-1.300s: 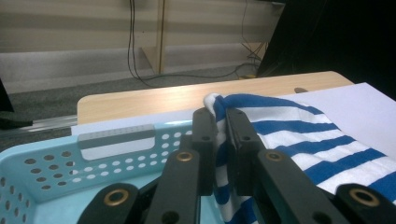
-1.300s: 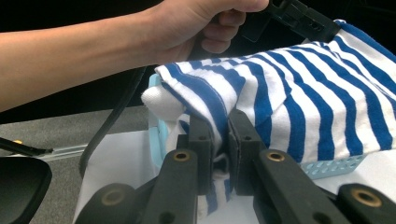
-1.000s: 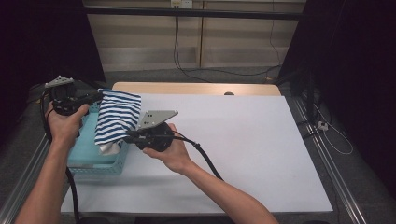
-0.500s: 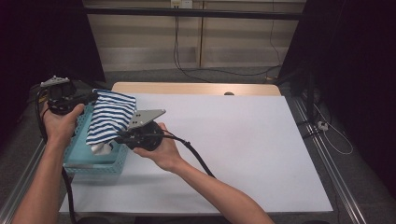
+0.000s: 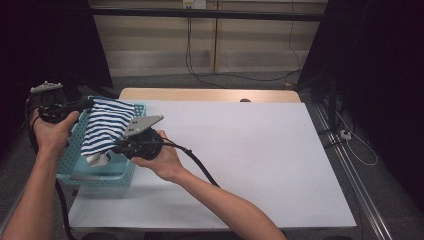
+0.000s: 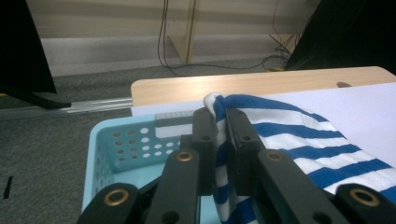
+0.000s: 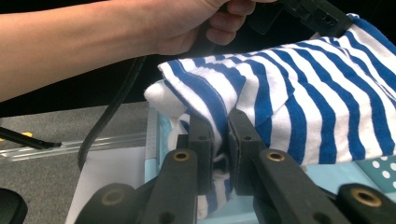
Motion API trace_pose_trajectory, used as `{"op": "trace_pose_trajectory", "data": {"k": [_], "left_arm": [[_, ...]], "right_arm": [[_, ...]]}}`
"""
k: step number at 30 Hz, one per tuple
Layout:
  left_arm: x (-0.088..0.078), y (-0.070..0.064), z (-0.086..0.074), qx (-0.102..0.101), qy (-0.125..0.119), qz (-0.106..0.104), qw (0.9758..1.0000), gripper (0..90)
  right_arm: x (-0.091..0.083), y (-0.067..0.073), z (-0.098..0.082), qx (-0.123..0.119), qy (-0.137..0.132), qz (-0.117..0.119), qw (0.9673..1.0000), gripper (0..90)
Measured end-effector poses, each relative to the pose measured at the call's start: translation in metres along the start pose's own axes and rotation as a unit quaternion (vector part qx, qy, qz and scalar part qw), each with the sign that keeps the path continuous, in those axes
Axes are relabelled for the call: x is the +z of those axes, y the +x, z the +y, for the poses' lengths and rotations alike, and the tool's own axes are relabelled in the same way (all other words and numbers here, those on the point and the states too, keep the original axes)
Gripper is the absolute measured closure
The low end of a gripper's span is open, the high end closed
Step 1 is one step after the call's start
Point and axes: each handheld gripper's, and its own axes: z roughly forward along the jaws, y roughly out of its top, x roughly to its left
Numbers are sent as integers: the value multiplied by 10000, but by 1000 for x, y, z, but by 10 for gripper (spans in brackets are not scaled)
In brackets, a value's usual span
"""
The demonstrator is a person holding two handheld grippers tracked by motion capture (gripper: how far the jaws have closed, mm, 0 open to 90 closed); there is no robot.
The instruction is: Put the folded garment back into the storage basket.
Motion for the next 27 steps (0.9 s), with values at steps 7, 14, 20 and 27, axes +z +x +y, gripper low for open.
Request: {"op": "trace_pose_trajectory", "data": {"k": [7,14,20,27], "left_arm": [[4,7,-1,-43,62,82,9999,837],[10,11,-3,-63,117,106,9999,837],[14,15,-5,51,294,199,9994,837],[17,16,-10,80,371,146,9992,837]], "right_arm": [[11,-4,-2,27,69,-16,10000,825],[22,-5,-5,45,124,27,9999,825],[33,-6,-12,133,193,67,9997,824],[37,-7,-14,96,249,76,9996,825]]}}
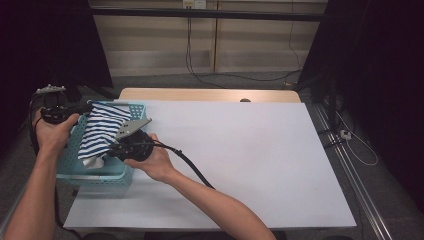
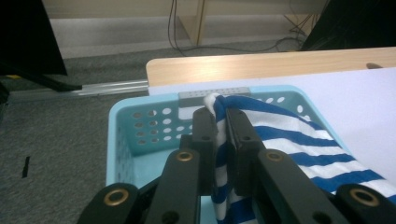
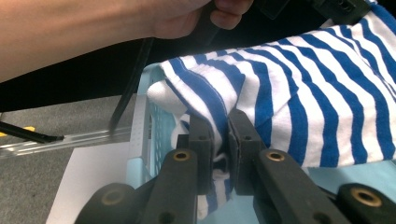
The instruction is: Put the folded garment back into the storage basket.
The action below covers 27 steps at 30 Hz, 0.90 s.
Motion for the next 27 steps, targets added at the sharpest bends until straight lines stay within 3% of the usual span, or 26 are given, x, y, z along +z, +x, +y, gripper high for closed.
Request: {"op": "trace_pose_trajectory", "data": {"k": [1,5,8,9,13,15,19,20,27], "left_arm": [[0,0,0,86,35,45,9999,837],[4,5,-5,-88,12,49,9999,837],[7,7,-9,-3,32,69,10000,837],[8,6,-10,-98,66,59,9999,837],[14,8,-12,-109,104,89,9998,837],[18,9,-12,15,199,106,9997,836],[24,10,-10,-41,268,132,9995,836],[26,10,-10,34,284,158,9995,835],[35,12,-17,-92,361,133,9992,835]], "right_arm": [[0,0,0,-7,21,1,10000,825],[3,-1,-2,19,21,-11,10000,824],[5,-1,-4,76,45,-2,10000,825],[5,-2,-4,81,51,0,10000,824],[8,-4,-6,109,35,-22,9999,824],[11,-5,-8,131,66,-23,9999,825],[16,-7,-10,150,65,-39,9999,824],[17,-7,-11,150,89,-42,9998,825],[21,-10,-15,213,141,-56,9997,824]]}}
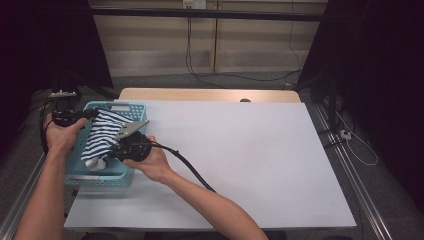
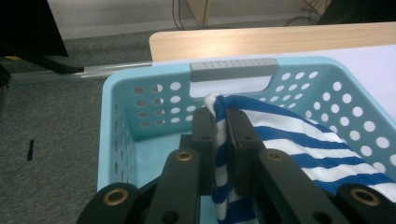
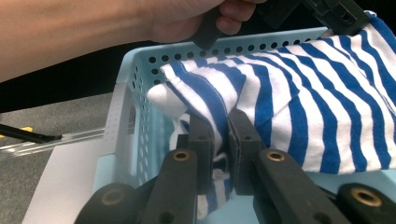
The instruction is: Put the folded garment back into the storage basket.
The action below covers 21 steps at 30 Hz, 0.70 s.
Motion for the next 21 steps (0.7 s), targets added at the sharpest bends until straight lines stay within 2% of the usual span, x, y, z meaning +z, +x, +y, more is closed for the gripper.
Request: {"op": "trace_pose_trajectory", "data": {"k": [3,5,7,12,15,19,20,21], "left_arm": [[1,2,-2,48,4,52,10000,835],[3,1,-3,12,95,18,10000,835],[5,2,-5,84,218,29,9997,834],[12,2,-10,35,277,-38,9996,834],[15,2,-11,-5,298,-8,9996,834],[18,2,-11,85,409,73,9991,833],[19,3,-11,119,364,90,9992,833],[19,3,-11,100,390,57,9992,832]], "right_arm": [[2,0,-1,23,-6,23,10000,824],[3,1,-2,27,11,28,10000,824],[4,1,-3,40,38,39,10000,824],[7,2,-4,55,58,70,9999,823],[8,1,-6,83,59,76,9999,823],[10,0,-7,119,87,57,9999,822],[10,-1,-7,96,68,64,9999,821],[11,-1,-7,91,87,67,9999,821]]}}
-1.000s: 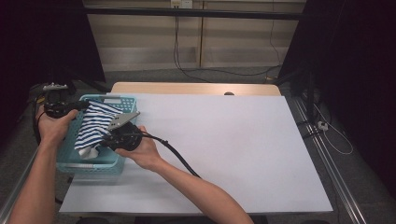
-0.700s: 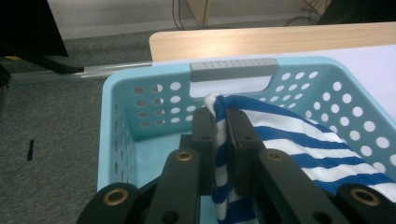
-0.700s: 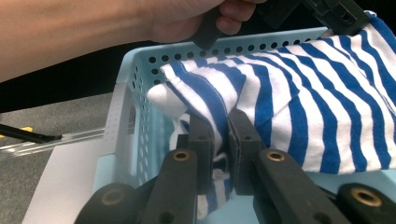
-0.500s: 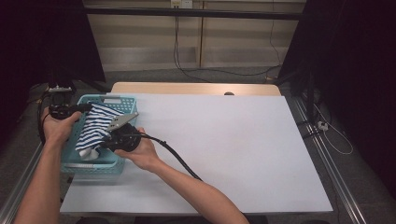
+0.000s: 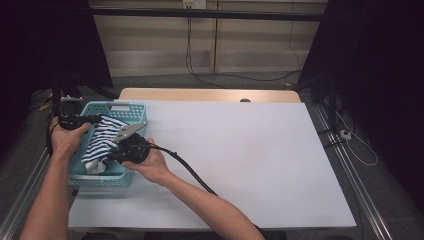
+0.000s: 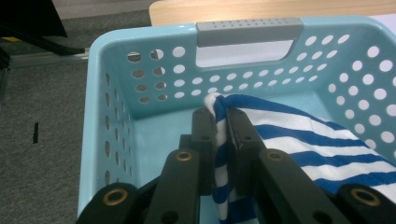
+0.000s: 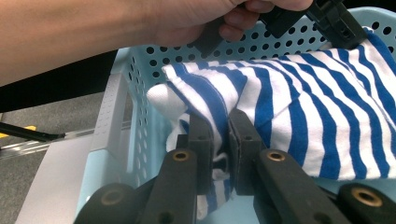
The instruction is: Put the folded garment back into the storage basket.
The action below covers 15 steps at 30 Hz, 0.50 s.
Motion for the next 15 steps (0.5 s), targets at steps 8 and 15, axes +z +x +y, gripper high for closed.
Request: {"op": "trace_pose_trajectory", "data": {"k": [8,15], "left_arm": [[5,-2,0,76,122,209,9997,830],[9,-3,-2,57,139,223,9996,828]], "right_arm": [[3,-1,-1,30,83,-38,10000,819],[8,0,1,39,92,-18,9999,813]]}}
